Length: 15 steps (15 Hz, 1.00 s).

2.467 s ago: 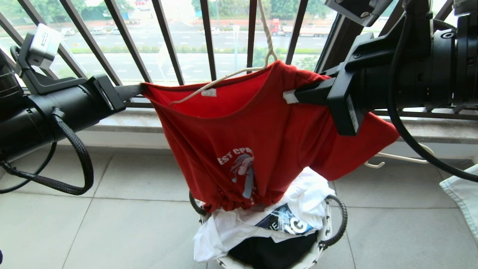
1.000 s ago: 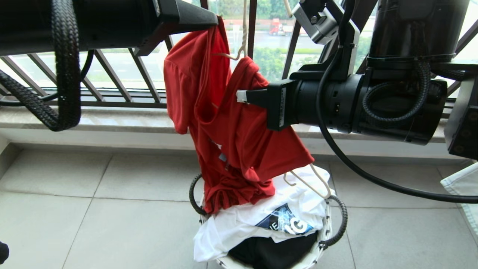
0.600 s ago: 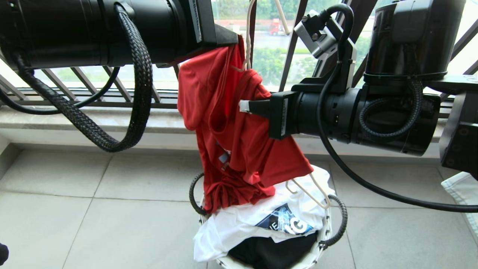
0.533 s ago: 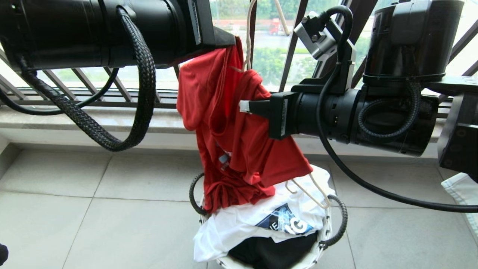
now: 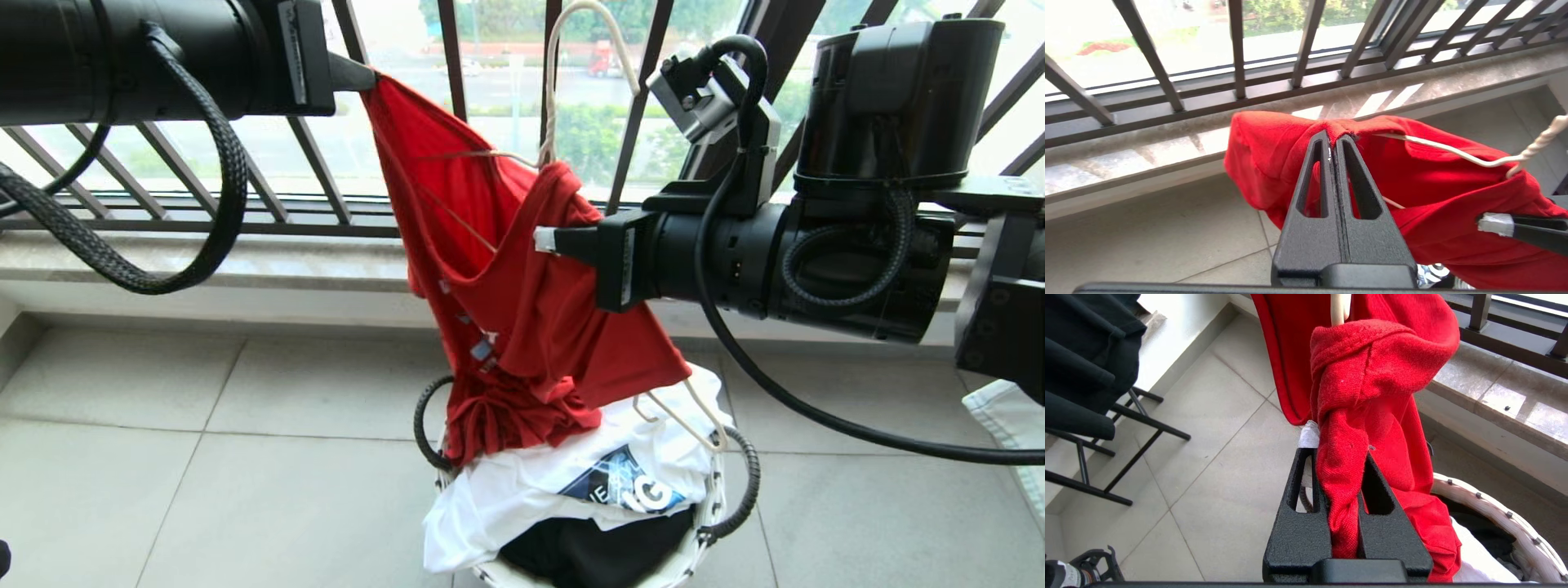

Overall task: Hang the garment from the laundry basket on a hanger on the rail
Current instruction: Hang the clothes on the clothes rack

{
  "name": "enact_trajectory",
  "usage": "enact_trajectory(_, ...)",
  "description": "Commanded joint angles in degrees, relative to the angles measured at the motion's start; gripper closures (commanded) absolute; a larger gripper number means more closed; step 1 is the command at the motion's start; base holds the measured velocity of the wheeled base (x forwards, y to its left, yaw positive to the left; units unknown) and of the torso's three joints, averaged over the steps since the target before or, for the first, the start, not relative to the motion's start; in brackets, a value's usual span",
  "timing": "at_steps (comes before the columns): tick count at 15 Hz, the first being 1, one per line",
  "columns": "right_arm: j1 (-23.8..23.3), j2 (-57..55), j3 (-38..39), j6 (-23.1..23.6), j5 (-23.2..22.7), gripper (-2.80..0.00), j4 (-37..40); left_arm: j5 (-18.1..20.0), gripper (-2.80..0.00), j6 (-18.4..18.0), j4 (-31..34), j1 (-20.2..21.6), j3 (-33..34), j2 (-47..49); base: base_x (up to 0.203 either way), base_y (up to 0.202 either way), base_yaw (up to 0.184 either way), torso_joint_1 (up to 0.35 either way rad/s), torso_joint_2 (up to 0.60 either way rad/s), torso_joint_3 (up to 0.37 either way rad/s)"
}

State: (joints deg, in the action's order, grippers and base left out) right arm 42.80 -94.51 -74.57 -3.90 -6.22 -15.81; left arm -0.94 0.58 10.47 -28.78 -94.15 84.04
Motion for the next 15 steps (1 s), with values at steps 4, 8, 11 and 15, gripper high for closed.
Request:
enact_trajectory(4, 0.0, 1.3, 1.0, 0.7, -0.8, 0.00, 0.2, -0.3, 0.00, -8.5, 0.0, 10.5, -0.1, 0.2, 0.000, 0.000, 0.000, 0.000, 0.00, 0.000)
enact_trajectory(8, 0.1, 1.9, 1.6, 0.6, -3.7, 0.00, 0.3, -0.3, 0.00, -11.1, -0.4, 13.1, -0.1, 4.0, 0.000, 0.000, 0.000, 0.000, 0.00, 0.000)
enact_trajectory(11, 0.2, 1.7, 1.7, 0.5, -4.8, 0.00, 0.3, -0.2, 0.00, -11.8, -6.2, 13.2, -0.1, 6.7, 0.000, 0.000, 0.000, 0.000, 0.00, 0.000)
enact_trajectory(15, 0.4, 1.5, 1.9, 0.4, -6.1, 0.00, 0.9, 0.1, 0.00, -11.8, -10.2, 12.9, -0.3, 9.6, 0.000, 0.000, 0.000, 0.000, 0.00, 0.000)
